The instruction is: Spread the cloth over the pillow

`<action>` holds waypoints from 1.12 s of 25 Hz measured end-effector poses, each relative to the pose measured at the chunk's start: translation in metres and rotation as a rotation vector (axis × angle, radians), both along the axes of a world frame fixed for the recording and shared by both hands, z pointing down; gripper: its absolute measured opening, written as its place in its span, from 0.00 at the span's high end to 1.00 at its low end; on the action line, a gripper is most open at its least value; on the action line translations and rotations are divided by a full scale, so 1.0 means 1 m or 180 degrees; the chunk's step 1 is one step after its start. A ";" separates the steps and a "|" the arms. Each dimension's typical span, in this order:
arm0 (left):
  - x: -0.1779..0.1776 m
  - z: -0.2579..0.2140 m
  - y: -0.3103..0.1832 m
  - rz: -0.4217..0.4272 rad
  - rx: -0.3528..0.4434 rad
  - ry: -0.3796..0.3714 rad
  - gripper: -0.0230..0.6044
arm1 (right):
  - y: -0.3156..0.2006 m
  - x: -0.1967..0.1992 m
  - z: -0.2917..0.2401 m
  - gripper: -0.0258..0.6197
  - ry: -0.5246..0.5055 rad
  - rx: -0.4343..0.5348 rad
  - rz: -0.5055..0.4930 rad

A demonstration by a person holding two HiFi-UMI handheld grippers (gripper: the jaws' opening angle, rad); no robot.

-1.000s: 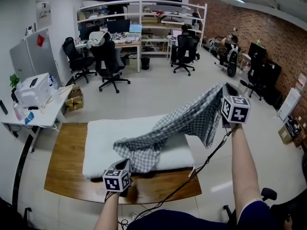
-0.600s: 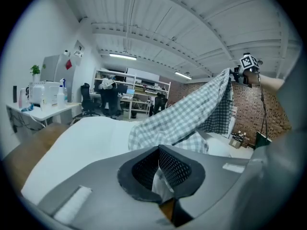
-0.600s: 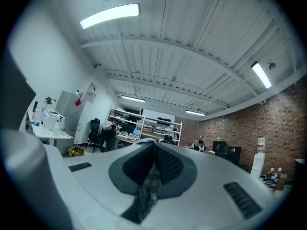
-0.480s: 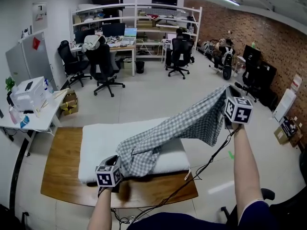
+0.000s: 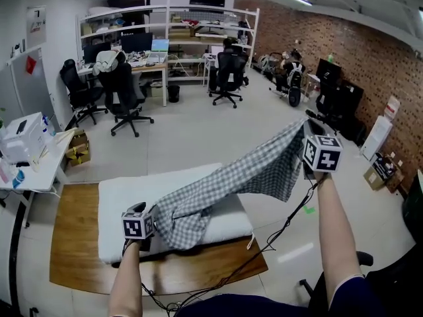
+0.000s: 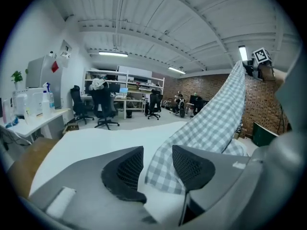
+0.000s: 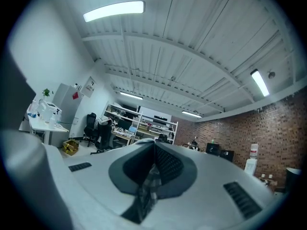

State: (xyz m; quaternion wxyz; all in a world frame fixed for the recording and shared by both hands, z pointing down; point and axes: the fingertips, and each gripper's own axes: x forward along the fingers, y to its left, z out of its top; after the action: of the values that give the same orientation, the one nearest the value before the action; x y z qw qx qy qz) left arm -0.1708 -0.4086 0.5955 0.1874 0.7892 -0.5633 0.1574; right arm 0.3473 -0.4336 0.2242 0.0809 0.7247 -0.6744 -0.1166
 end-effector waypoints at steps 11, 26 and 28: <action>0.028 0.038 -0.009 0.0395 -0.0294 -0.0137 0.62 | 0.009 0.001 0.004 0.92 0.0068 -0.0039 0.0128; -0.050 -0.076 -0.007 -0.0102 0.0434 -0.0246 0.94 | 0.012 0.013 0.005 0.92 0.0010 0.0006 0.0100; -0.076 -0.116 -0.005 -0.0230 0.0658 -0.0254 0.94 | 0.009 0.005 0.003 0.92 -0.0013 0.0032 0.0046</action>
State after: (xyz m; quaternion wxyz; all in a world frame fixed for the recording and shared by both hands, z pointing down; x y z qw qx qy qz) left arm -0.2467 -0.4133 0.4798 0.0880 0.7765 -0.6117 0.1229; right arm 0.3522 -0.4251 0.2268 0.0766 0.7302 -0.6687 -0.1178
